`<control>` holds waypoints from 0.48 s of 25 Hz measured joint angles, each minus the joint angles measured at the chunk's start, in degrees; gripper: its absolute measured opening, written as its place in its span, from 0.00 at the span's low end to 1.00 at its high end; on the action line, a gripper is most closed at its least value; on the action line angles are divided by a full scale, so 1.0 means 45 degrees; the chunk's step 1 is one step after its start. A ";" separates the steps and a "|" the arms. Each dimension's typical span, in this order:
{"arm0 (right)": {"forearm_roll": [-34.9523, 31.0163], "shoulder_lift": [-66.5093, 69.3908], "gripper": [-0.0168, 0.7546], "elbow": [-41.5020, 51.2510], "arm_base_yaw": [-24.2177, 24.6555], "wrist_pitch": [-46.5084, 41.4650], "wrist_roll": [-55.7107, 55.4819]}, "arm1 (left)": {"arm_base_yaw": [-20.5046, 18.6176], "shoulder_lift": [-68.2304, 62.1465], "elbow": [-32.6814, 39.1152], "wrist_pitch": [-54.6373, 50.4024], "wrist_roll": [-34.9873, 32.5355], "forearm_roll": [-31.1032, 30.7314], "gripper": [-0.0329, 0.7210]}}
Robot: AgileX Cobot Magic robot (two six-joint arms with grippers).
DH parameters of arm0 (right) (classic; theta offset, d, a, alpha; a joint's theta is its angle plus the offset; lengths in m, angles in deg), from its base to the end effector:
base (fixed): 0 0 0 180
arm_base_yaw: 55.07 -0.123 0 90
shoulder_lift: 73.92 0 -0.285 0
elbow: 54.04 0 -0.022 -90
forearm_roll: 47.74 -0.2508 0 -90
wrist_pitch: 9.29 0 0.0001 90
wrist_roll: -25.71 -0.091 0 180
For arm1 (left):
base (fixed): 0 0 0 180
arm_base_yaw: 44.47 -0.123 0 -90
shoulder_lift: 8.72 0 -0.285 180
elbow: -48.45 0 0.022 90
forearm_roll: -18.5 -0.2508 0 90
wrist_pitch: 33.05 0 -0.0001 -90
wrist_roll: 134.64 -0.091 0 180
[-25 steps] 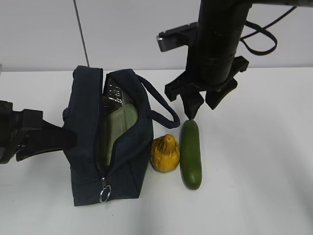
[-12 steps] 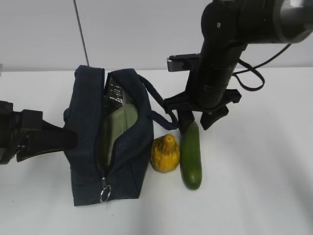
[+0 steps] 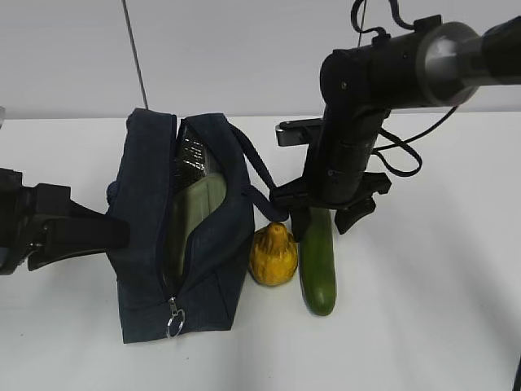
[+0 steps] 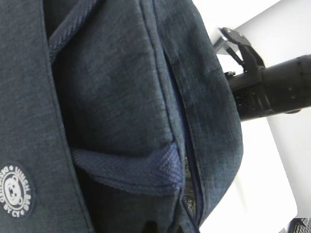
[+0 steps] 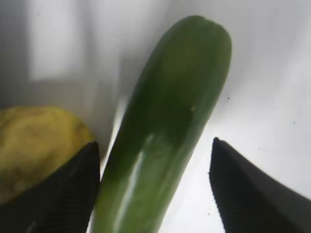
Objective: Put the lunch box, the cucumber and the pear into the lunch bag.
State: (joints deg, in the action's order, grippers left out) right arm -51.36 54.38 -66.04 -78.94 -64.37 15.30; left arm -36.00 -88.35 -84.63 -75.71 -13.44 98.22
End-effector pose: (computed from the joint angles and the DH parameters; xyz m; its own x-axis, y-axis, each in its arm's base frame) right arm 0.3866 0.1762 0.1654 -0.9715 -0.1938 -0.1362 -0.2061 0.9750 0.0826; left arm 0.1992 -0.0911 0.2230 -0.8474 -0.0984 -0.5217 0.3312 0.6699 -0.6645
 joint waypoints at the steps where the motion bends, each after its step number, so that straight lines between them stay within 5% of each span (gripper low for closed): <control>1: 0.0157 0.0067 0.73 0.0000 0.0000 0.0060 -0.0095 | 0.0000 0.0000 0.0000 -0.0010 0.0000 -0.0006 0.02; 12: 0.0897 0.0246 0.73 0.0000 0.0025 0.0135 -0.0642 | 0.0000 0.0000 0.0000 -0.0048 0.0000 -0.0135 0.02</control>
State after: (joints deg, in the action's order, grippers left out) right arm -47.32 55.49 -66.04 -78.83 -63.77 12.41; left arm -36.00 -88.35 -84.63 -75.93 -13.44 97.61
